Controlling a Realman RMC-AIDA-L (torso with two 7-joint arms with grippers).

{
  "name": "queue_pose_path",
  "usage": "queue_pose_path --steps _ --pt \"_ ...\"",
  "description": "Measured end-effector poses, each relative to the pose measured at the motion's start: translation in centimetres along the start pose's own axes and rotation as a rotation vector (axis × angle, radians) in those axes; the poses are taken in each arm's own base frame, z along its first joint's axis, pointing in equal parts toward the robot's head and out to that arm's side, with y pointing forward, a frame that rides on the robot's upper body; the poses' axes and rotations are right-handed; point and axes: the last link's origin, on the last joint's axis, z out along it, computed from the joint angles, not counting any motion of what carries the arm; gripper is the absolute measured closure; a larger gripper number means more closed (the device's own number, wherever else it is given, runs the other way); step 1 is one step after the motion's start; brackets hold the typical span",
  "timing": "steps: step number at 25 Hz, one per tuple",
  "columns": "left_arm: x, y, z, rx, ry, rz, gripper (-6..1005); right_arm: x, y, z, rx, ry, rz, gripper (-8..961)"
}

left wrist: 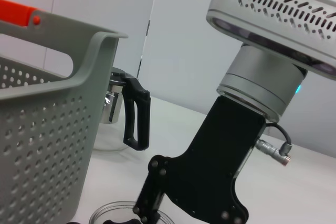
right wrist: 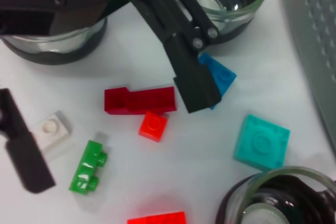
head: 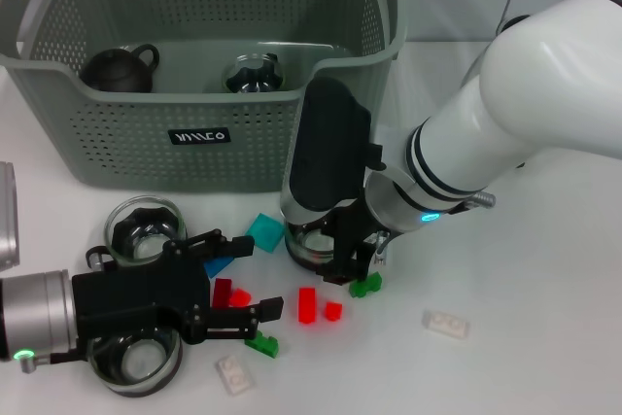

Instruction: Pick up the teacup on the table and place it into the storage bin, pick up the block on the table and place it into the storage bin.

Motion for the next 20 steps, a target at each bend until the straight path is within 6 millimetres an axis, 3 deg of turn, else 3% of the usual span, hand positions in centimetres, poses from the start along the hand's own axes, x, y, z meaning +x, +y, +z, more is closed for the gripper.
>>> queue_pose_path --steps 11,13,20 --pt "-0.13 0.06 -0.09 0.001 -0.002 -0.003 115 -0.15 0.57 -0.08 -0.046 -0.003 0.000 558" --pt "-0.13 0.06 -0.09 0.000 -0.002 -0.003 116 -0.16 0.62 -0.11 -0.048 -0.003 0.001 795" --pt "0.00 0.17 -0.16 -0.010 0.004 -0.002 117 -0.14 0.72 -0.34 -0.058 0.001 0.005 892"
